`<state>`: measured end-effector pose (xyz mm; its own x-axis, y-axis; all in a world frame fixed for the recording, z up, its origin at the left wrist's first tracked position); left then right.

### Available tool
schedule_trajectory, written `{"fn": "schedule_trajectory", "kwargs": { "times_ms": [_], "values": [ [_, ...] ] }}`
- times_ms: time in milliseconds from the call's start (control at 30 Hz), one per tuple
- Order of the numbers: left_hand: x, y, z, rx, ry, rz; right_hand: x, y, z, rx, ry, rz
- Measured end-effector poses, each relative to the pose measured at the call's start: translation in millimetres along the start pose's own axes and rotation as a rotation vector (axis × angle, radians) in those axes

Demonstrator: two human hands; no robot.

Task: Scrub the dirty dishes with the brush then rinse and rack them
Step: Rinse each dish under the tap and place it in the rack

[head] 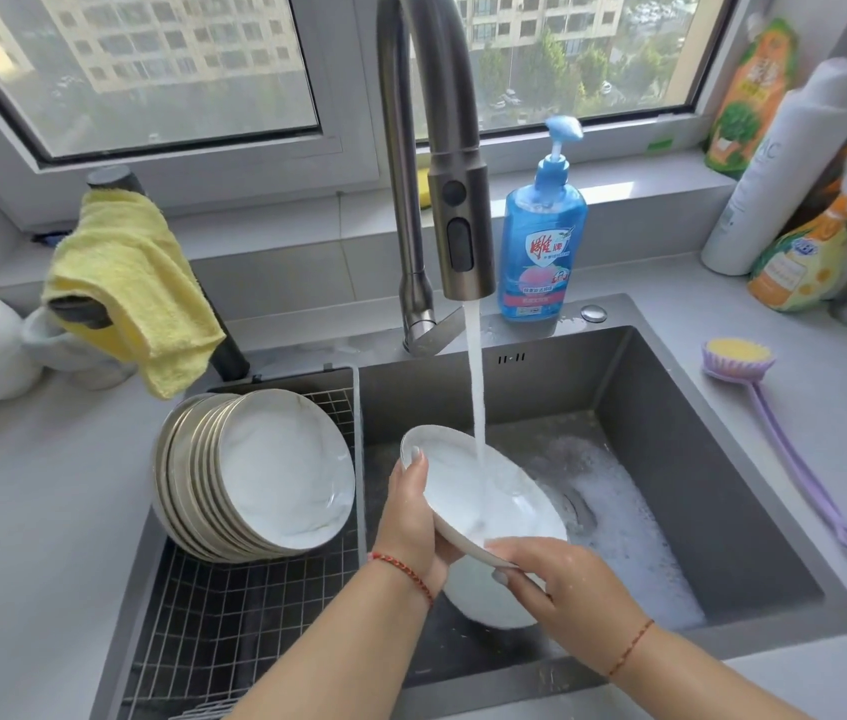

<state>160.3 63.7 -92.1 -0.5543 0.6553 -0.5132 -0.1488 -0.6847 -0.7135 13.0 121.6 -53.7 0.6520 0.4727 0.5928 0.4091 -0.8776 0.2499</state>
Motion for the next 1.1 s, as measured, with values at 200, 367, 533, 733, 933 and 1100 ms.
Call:
{"fn": "schedule_trajectory", "kwargs": {
  "times_ms": [200, 367, 533, 733, 933, 1100],
  "values": [
    [13, -10, 19, 0.208, -0.374, -0.165, 10, 0, -24, -0.128, -0.242, -0.197],
    [6, -13, 29, 0.266, -0.359, -0.101, 8, -3, -26, -0.131, -0.292, -0.230],
    [-1, -18, 32, 0.232, -0.242, 0.016, -1, -5, -22, -0.078, -0.266, -0.208],
    [-5, -10, 23, 0.104, -0.113, 0.076, -18, -12, -20, -0.051, -0.242, -0.140],
    [-6, -15, 24, -0.024, 0.044, 0.059, -17, -10, -16, -0.029, -0.160, -0.163],
    [-6, -16, 18, -0.097, 0.160, 0.000, -13, -7, -16, -0.009, -0.090, -0.117]
  ]
}}
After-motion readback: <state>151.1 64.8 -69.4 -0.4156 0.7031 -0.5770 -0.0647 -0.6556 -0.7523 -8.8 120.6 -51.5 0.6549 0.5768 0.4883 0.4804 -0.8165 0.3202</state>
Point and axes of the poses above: each hand's wrist, its own y-axis towards the middle knuckle, its own z-axis out of the palm, x = y × z, the point moved 4 cm from there along y, towards the middle knuckle, and after that the axes turned 6 degrees about -z, right-handed, at the moved point
